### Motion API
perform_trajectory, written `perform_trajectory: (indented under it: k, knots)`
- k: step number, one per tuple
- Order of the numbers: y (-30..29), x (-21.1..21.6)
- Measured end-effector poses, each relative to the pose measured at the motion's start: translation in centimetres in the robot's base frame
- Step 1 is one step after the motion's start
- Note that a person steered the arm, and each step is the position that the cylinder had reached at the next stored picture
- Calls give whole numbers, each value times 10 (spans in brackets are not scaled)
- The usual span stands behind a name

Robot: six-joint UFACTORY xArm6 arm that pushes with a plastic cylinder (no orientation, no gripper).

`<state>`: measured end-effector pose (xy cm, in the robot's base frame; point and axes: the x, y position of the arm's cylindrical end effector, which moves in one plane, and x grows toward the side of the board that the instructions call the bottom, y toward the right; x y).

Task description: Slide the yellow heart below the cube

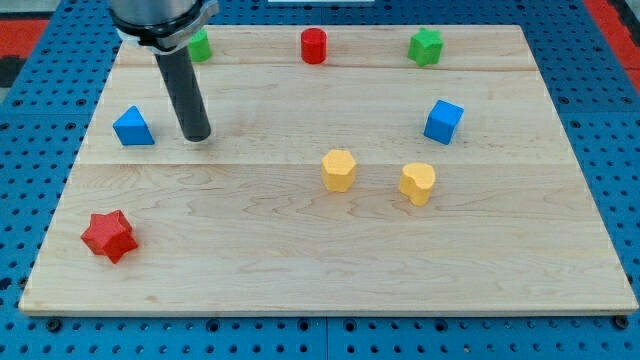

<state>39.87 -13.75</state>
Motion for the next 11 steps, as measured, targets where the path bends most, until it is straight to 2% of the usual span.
perform_trajectory:
  k: [1,4,5,6,7,8,9,10,11]
  knots:
    - [62,-1]
    - [192,-23]
    - [203,-33]
    - [239,-33]
    - [239,-1]
    - [181,55]
    - [232,61]
    - [253,56]
    - [297,72]
